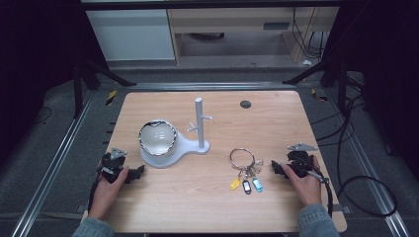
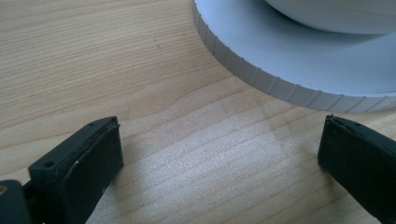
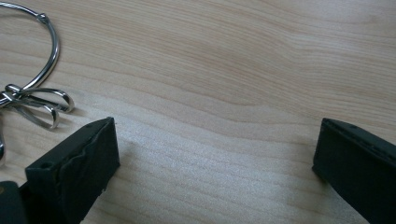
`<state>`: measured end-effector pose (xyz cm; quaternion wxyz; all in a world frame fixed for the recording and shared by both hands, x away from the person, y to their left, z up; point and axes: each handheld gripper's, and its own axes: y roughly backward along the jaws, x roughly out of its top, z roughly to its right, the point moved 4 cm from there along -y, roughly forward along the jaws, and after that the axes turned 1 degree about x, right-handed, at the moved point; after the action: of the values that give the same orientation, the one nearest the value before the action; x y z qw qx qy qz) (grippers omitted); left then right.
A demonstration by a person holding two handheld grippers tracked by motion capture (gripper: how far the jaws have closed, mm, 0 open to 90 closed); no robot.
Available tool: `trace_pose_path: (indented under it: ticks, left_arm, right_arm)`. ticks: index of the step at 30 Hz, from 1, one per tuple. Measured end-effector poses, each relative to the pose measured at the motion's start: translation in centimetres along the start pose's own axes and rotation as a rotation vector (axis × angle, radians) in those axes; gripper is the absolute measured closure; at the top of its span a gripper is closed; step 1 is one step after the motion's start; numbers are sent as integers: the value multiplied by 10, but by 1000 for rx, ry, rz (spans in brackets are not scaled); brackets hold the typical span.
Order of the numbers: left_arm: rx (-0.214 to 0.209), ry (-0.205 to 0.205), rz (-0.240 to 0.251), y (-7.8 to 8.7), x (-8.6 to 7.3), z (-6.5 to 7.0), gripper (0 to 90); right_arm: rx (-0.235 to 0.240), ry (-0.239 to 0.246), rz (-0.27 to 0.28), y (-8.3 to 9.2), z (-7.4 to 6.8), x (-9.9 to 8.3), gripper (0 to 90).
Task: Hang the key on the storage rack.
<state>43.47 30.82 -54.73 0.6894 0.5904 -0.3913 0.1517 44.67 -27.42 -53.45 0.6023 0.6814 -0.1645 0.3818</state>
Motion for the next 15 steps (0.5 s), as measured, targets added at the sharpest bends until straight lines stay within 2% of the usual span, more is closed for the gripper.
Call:
trace_pose_path:
  ticks: [7,15]
  left_arm:
    - [-1,-1,0,0,0,0,0]
    - [-1,-1,0,0,0,0,0]
  right_arm:
    - [10,7,1,2,0,-2,23]
    - [27,14,30,9,0,-3,188]
